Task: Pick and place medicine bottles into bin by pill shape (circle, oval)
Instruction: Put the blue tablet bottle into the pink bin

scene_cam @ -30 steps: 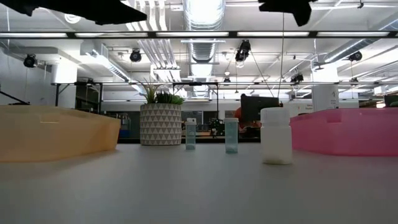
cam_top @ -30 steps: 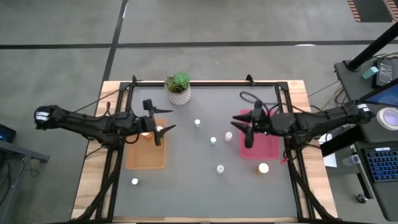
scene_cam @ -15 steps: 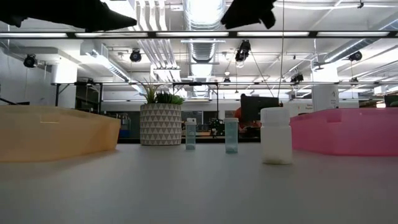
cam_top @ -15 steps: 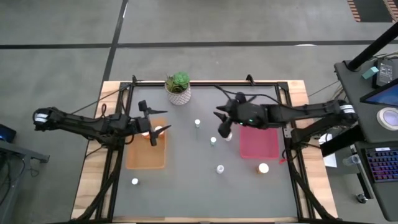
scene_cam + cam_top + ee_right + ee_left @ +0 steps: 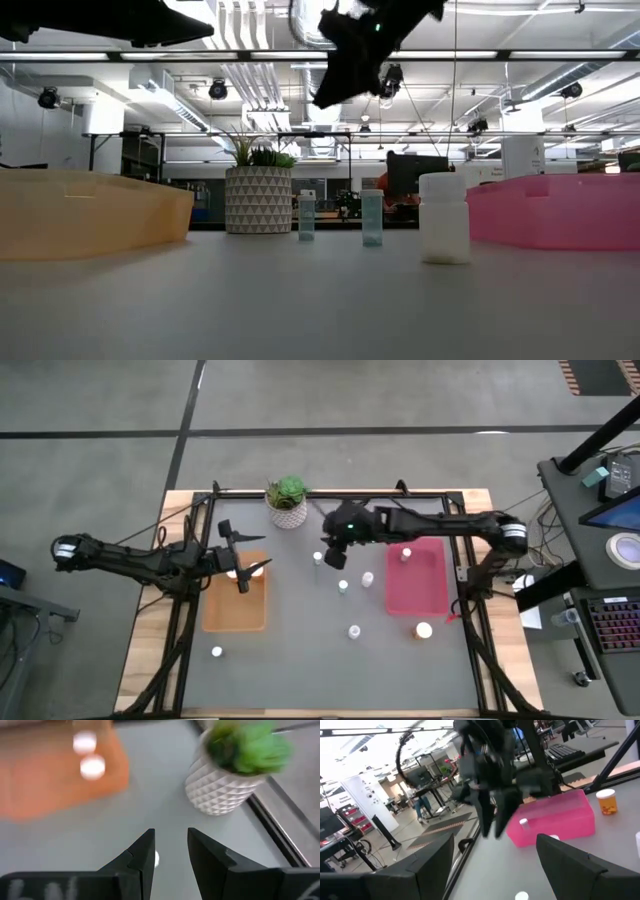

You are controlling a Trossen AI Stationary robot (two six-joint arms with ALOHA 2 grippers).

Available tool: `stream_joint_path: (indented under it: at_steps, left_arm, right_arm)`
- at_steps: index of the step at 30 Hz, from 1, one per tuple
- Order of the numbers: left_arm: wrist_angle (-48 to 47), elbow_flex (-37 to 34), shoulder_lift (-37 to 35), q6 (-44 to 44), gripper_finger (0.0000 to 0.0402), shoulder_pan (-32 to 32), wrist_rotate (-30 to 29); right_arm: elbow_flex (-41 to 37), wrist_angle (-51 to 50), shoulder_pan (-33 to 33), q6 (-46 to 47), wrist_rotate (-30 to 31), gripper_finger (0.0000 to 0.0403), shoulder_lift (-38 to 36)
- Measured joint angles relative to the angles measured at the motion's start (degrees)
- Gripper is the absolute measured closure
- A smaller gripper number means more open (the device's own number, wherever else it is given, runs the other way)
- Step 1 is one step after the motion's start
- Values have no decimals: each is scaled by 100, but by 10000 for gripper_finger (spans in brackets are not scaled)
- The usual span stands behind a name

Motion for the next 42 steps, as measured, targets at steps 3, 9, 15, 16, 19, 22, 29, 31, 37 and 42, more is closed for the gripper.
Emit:
stream_joint_path:
  at_steps: [3, 9, 15, 16, 19, 22, 29, 31, 37, 42]
  left_arm:
    - [4, -2, 17, 0, 134, 0, 0]
    - [-9, -2, 6, 0, 134, 0, 0]
    - [-12, -2, 18, 0, 134, -2, 0]
    - [7, -2, 31, -1, 134, -2, 0]
    - [-10, -2, 28, 0, 134, -2, 0]
    - [1, -2, 32, 0, 134, -2, 0]
    - [-9, -2, 34, 0, 134, -2, 0]
    - [-4, -2, 41, 0, 134, -1, 0]
    - [-17, -2, 57, 2, 134, -2, 0]
    - [-5, -2, 69, 2, 134, 0, 0]
  right_arm:
    - [59, -109, -52, -701, -150, 296, 337]
    - [98, -124, -122, -996, -203, 294, 839]
    - [155, -134, -287, -540, -239, 264, 1027]
    - [155, -131, -314, -496, -238, 255, 1055]
    - [155, -124, -328, -473, -235, 225, 1155]
    - [155, -76, -314, -624, -246, 196, 1250]
    - [153, 44, -317, -794, -646, 156, 1538]
    - [153, 124, -314, -775, -669, 153, 1637]
    - [148, 330, -319, -782, -688, 158, 1822]
    - [148, 379, -317, -772, -702, 175, 1922]
